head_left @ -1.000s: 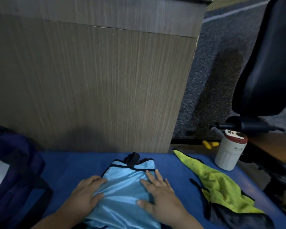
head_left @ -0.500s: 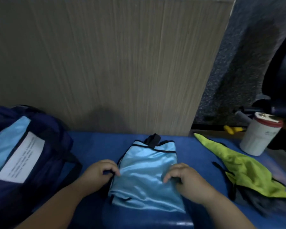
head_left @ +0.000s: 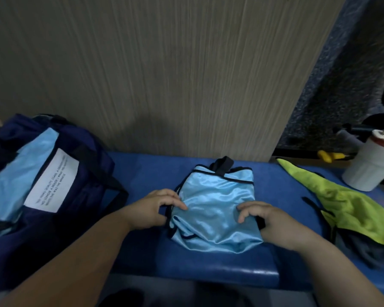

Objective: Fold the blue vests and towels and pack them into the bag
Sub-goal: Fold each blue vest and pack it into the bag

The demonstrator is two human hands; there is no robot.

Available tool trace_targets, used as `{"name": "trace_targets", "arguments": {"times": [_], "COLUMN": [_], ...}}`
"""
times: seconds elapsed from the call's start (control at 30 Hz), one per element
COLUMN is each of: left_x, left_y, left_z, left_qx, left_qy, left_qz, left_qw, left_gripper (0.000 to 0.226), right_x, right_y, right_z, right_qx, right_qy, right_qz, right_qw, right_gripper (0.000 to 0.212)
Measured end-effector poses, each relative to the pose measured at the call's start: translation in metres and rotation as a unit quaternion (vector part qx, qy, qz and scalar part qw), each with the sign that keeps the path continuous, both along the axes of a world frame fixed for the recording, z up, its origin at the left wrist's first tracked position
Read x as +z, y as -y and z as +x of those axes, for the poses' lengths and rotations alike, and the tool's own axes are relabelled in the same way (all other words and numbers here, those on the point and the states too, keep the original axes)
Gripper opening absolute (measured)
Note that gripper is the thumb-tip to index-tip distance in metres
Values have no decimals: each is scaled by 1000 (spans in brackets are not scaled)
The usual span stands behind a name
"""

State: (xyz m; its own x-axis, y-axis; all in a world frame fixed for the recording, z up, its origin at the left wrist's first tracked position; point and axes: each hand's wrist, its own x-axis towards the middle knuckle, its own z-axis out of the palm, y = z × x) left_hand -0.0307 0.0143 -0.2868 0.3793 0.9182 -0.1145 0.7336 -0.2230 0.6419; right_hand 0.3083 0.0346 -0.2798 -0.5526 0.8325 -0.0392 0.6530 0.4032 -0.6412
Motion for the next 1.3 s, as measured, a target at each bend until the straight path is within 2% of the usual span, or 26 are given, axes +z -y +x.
{"name": "trace_targets", "arguments": {"times": [0.07,0.13,0.17,0.23,0.27,0.3,0.37,0.43,0.5,0.57,0.63,0.8,0.87,0.9,1.0,1.1,1.17,1.3], "left_x": [-7,-11,-11,-13,-13,-11,-7,-8,-12,-13,-15,-18,-21,-22,-27,-28,-27,-18], "left_y": [-1,1,2,2,1,1,1,1,0,0,-1,-1,-2,-1,-2,-3,-2,-1], "left_z": [1,5,7,10,12,14,18,21,22,22,23,31,33,33,26,24,25,22], "left_qx": [19,60,82,99,108,121,157,186,224,246,244,264,279,281,225,114,85,81], "left_qy": [-6,-5,-7,5,15,25,41,68,99,113,106,11,-26,-15,72,75,84,76], "left_qz": [17,45,56,95,105,106,103,88,68,62,72,122,151,160,190,238,217,111], "left_qw": [1000,997,995,991,988,987,981,976,967,961,961,957,948,946,953,962,969,988], "left_gripper": [50,29,28,63,71,70,48,47,49,50,47,40,29,21,25,35,44,54], "right_x": [1,1,3,7,9,8,6,3,3,3,4,7,7,6,8,6,6,4], "right_y": [0,-2,-2,-2,-2,-3,-6,-8,-8,-9,-10,-6,-4,-4,-1,-1,-1,-3], "right_z": [-1,-1,-2,-4,-5,-5,-6,-7,-9,-11,-13,-16,-15,-15,-16,-16,-16,-6], "right_qx": [-24,-56,-76,-127,-151,-171,-203,-231,-262,-284,-302,-327,-327,-324,-300,-244,-206,-172], "right_qy": [-29,-77,-104,-141,-155,-162,-183,-202,-215,-199,-146,5,50,64,49,7,8,-23], "right_qz": [-11,-42,-60,-82,-80,-78,-87,-105,-105,-100,-71,-7,4,13,57,114,124,49], "right_qw": [999,995,990,978,973,969,958,946,935,933,939,945,944,944,951,963,971,984], "right_gripper": [29,30,23,9,12,18,34,57,59,61,57,48,48,45,31,34,31,17]}}
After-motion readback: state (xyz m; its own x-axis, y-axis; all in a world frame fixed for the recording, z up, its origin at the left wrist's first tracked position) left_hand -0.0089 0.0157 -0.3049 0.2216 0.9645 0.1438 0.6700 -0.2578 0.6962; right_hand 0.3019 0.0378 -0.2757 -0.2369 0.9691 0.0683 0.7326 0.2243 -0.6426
